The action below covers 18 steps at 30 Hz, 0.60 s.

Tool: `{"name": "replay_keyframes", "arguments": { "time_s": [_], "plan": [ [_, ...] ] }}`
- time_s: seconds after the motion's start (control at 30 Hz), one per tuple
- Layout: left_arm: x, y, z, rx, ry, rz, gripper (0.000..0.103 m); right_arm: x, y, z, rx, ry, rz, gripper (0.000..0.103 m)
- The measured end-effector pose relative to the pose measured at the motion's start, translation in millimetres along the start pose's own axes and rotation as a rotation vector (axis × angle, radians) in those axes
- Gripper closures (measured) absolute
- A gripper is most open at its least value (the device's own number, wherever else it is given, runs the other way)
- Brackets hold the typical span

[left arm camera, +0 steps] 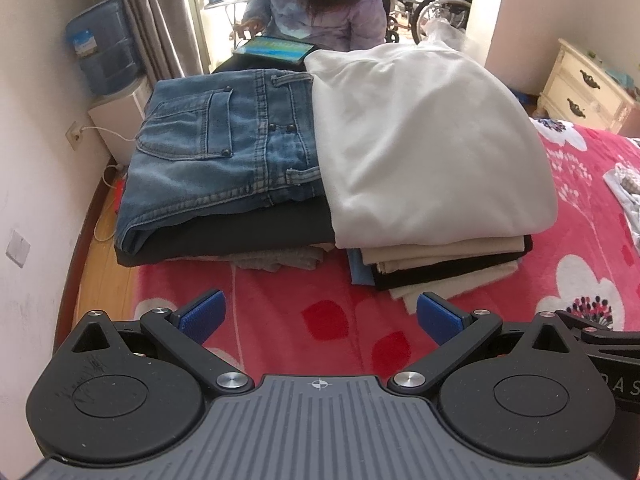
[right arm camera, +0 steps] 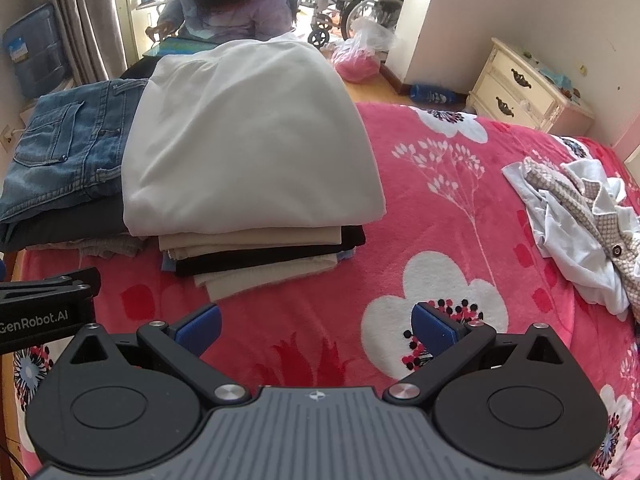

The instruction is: Fold clothes

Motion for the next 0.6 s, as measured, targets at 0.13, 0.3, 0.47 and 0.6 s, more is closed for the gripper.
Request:
{"name": "replay_keyframes", "arguments": {
  "time_s": [0.13, 0.3, 0.47, 0.6],
  "plan": [
    [1.0, 0.1, -0.3, 0.000, -0.001, 0.004, 0.000, 0.2, 0.3, -0.2, 0.001, 0.001, 0.002, 0.000],
    [0.9, 0.1, -0.7, -0.002, -0.005, 0.004, 0.000, 0.4, 0.7, -0.5, 0.002, 0.003, 0.004, 0.000],
    [1.2, -0.2, -1.6, -0.001, -0.007, 0.007, 0.000, 1.5, 0.3, -1.0, 0.003, 0.004, 0.003, 0.000],
    [1.0, -0.1, -2.2, 0.000, -0.009, 0.006, 0.000, 1.4, 0.3, -1.1, 0.005, 0.003, 0.003, 0.000]
  ]
}}
Point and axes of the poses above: each gripper's, at about its wrist camera, not at the fingertips, and z roughly against the way its jaws point, x to its left, y to its underside, the point moved 2 cm from there along -z, roughly the way its jaws point, and after that the axes turned 5 degrees about -z, right-handed, at the moved point
